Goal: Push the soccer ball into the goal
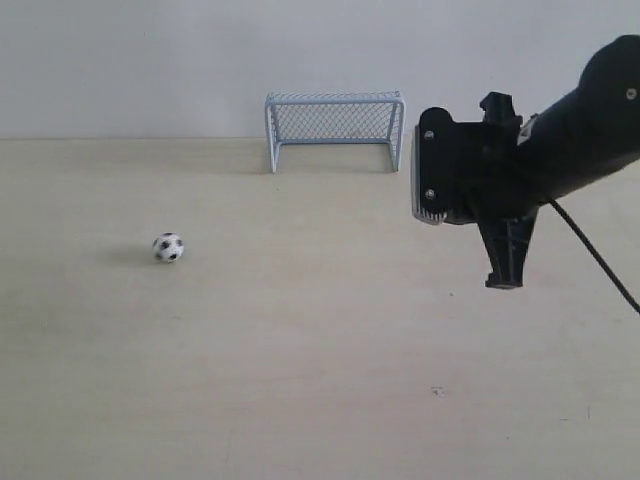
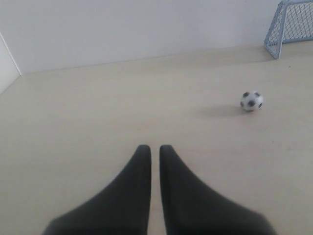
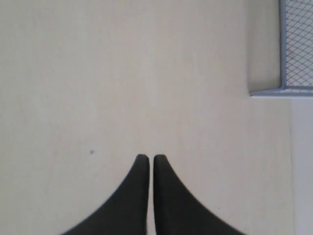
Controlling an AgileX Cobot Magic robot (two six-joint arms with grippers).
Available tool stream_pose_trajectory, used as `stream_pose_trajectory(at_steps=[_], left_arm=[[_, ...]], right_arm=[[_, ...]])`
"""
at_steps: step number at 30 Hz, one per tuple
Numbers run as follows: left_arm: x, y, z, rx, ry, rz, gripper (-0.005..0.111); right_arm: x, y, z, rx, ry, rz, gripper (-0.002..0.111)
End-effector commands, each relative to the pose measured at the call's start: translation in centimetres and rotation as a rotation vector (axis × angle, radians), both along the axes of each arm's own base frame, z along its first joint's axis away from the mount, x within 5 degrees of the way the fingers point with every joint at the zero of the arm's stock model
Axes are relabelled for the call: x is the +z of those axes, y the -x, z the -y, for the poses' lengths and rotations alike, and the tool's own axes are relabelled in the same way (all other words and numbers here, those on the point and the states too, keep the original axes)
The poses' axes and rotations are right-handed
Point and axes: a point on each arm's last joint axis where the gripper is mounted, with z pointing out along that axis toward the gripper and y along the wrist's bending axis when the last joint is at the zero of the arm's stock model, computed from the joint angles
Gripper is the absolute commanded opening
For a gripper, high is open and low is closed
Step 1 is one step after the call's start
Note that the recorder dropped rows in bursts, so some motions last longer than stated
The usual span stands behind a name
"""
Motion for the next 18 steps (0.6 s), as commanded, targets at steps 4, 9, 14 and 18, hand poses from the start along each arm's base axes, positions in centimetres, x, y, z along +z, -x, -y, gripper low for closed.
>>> stream_pose_trajectory(at_steps=[4, 9, 14, 18], left_arm=[[0.2, 0.0, 0.0, 0.004, 0.006, 0.010, 0.006], [0.2, 0.0, 0.0, 0.004, 0.006, 0.010, 0.006], [0.2, 0.0, 0.0, 0.004, 0.006, 0.010, 0.006], [0.2, 0.0, 0.0, 0.004, 0.006, 0.010, 0.006]], right_arm=[[1.5, 5.1, 2.1, -0.105, -0.076, -0.046, 0.000], [3.1, 7.7, 3.1, -0.143, -0.099, -0.114, 0.000], [4.1, 9.6, 3.8, -0.174, -0.120, -0.143, 0.000], [4.4, 10.8, 4.2, -0.198, -0.144, -0.153, 0.000]])
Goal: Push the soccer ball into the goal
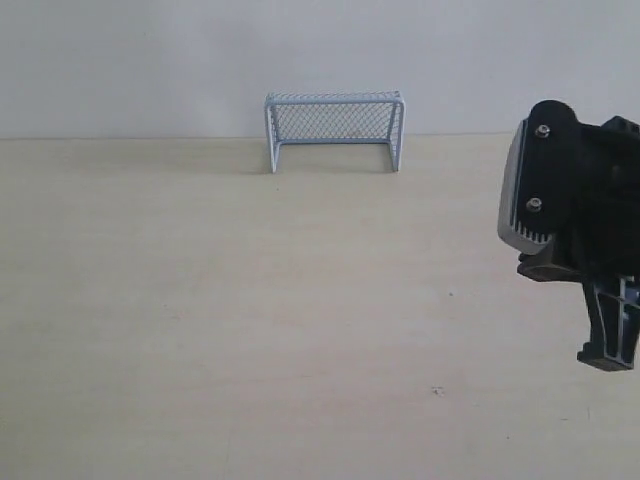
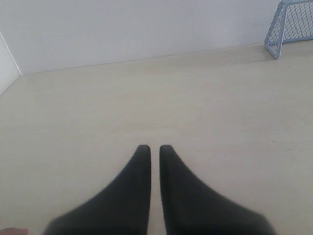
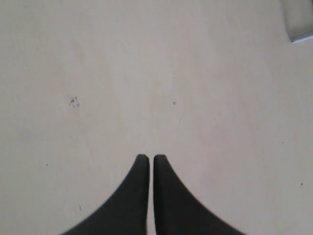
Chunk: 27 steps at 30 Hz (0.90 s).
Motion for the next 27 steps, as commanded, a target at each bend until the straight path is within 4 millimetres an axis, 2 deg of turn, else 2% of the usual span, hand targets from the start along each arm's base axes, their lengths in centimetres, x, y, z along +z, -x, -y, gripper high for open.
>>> stream_pose_trajectory(at_steps=[1, 6, 14, 27], left_arm=[[0.2, 0.0, 0.0, 0.003, 0.009, 0.010, 0.006], [0.2, 0.0, 0.0, 0.003, 0.009, 0.010, 0.006], [0.2, 0.0, 0.0, 0.003, 0.009, 0.010, 0.006], [0.2, 0.0, 0.0, 0.003, 0.009, 0.010, 0.006]], right_arm=[[0.1, 1.4, 0.5, -0.026, -0.024, -0.025, 0.000], [0.1, 2.5, 0.7, -0.054, -0.073, -0.025, 0.000], [0.5, 2.9, 0.2, -0.222, -0.260, -0.123, 0.000], [0.5, 2.9, 0.2, -0.231, -0.268, -0.128, 0.000]])
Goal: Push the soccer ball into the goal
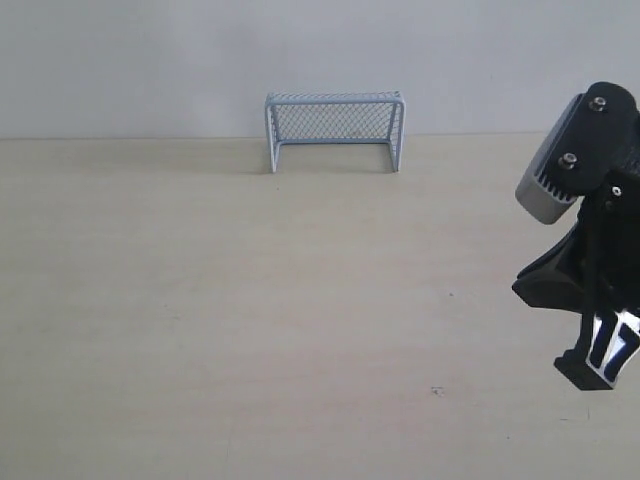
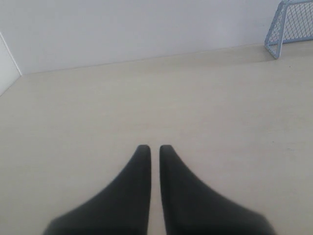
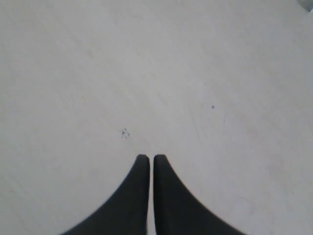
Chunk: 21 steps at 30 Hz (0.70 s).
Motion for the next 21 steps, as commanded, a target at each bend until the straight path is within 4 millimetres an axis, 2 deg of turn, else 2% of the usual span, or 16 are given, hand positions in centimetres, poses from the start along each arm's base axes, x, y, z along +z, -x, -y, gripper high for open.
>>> stream_pose_trajectory(at_steps=[1, 18, 21], left_arm=[[0.18, 0.02, 0.00, 0.003, 0.009, 0.010, 0.006], [0.18, 0.02, 0.00, 0.003, 0.009, 0.010, 0.006], [0.18, 0.02, 0.00, 0.003, 0.009, 0.010, 0.006]], right_arm=[[0.01, 0.11, 0.07, -0.005, -0.004, -0.001, 0.000], [-0.01, 0.11, 0.10, 0.027, 0.022, 0.018, 0.000], [0.58, 0.54, 0.29, 0.023, 0.010, 0.044, 0.000]])
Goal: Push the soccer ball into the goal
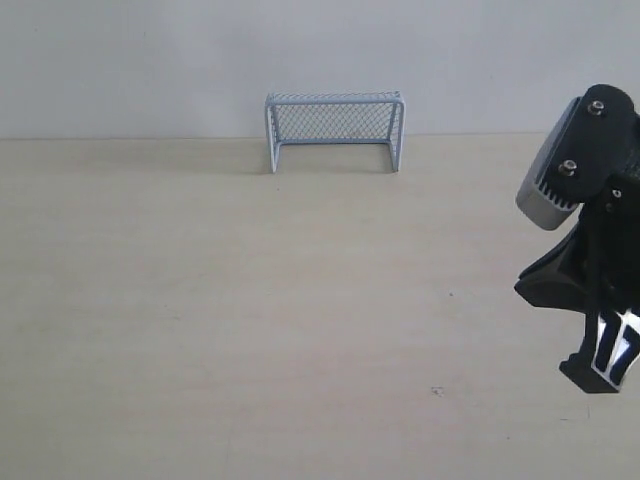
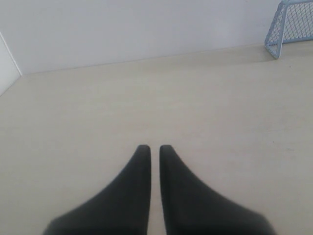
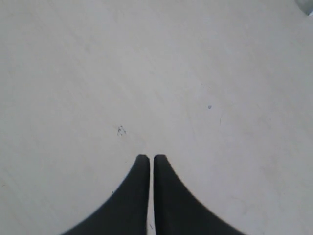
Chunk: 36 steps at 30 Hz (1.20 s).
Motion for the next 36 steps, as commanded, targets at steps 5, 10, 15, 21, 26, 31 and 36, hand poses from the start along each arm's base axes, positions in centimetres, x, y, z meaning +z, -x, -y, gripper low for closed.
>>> stream_pose_trajectory(at_steps=[5, 10, 15, 21, 26, 31, 36], left_arm=[[0.2, 0.0, 0.0, 0.003, 0.009, 0.010, 0.006], [0.2, 0.0, 0.0, 0.003, 0.009, 0.010, 0.006], [0.2, 0.0, 0.0, 0.003, 0.009, 0.010, 0.006], [0.2, 0.0, 0.0, 0.003, 0.009, 0.010, 0.006], [0.2, 0.0, 0.0, 0.003, 0.009, 0.010, 0.006], [0.2, 0.0, 0.0, 0.003, 0.009, 0.010, 0.006], [0.2, 0.0, 0.0, 0.003, 0.009, 0.010, 0.006]], right_arm=[[2.2, 2.1, 0.8, -0.073, -0.101, 0.051, 0.000], [3.5, 3.4, 1.3, -0.109, -0.163, 0.096, 0.000], [4.4, 4.4, 1.7, -0.224, -0.289, 0.069, 0.000], [5.7, 5.3, 2.1, -0.324, -0.437, 0.088, 0.000], [6.5, 6.5, 2.6, -0.352, -0.503, 0.108, 0.000], [5.8, 8.3, 3.4, -0.352, -0.548, 0.167, 0.000], [3.6, 10.1, 4.4, -0.363, -0.598, 0.245, 0.000]])
